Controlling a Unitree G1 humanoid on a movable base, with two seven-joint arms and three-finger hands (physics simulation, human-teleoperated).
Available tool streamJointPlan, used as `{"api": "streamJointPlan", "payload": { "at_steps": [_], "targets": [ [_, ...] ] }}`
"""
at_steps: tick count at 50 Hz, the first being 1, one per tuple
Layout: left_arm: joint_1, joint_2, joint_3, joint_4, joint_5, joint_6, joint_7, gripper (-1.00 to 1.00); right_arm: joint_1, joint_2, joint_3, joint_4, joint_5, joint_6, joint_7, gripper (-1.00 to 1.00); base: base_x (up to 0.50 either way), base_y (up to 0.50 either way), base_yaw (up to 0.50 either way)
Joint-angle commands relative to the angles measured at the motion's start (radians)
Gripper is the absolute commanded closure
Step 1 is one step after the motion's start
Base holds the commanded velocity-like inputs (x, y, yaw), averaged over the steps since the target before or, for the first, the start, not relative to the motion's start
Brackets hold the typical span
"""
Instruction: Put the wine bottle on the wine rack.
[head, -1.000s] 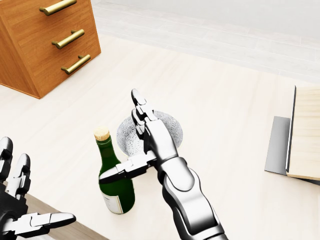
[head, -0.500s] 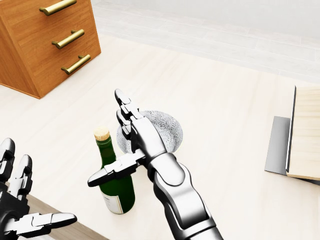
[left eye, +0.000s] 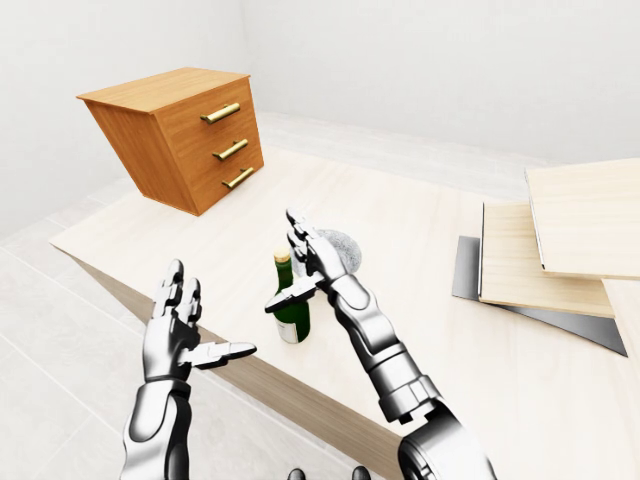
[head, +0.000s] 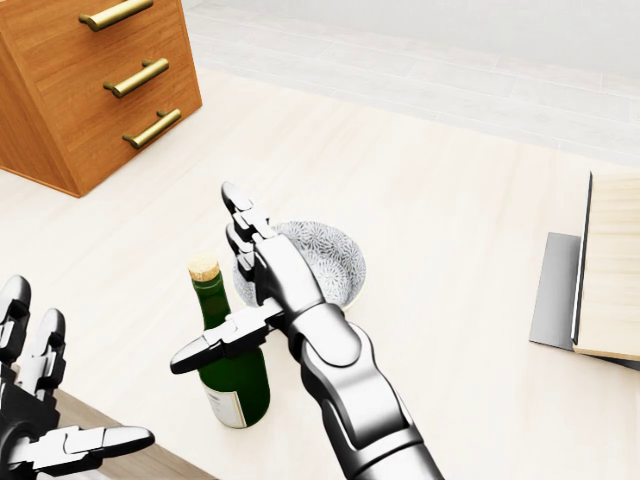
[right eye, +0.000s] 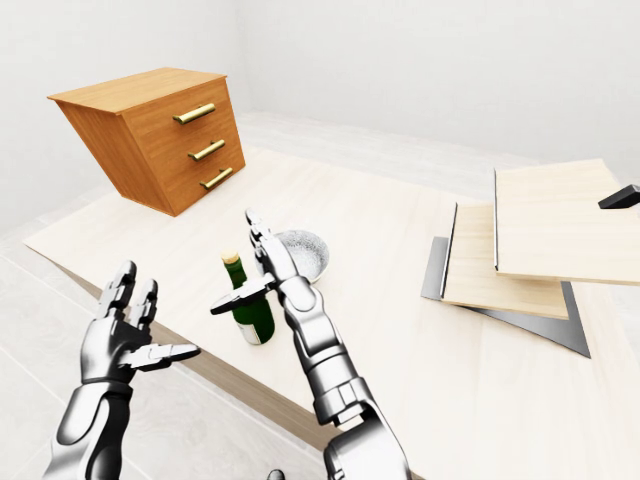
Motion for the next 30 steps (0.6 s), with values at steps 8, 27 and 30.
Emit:
{"api": "streamJointPlan", "payload": {
  "at_steps": [8,27,30],
  "targets": [
    [0.003,0.000,0.005,-0.038,-0.007,0.000,-0.003,-1.00,-0.010,0.007,0.000,0.031,-0.004,-0.012,0.012,1.00,0.00,0.00,0.00],
    [0.009,-0.006,0.013,-0.056,-0.012,0.000,-0.011,-1.00,0.002,0.007,0.001,0.004,-0.003,0.003,0.017,1.00,0.00,0.00,0.00],
    [0.009,-0.007,0.012,-0.051,-0.009,0.000,-0.013,-1.00,0.009,0.008,0.002,-0.015,0.000,0.011,0.016,1.00,0.00,0.00,0.00]
  ]
}}
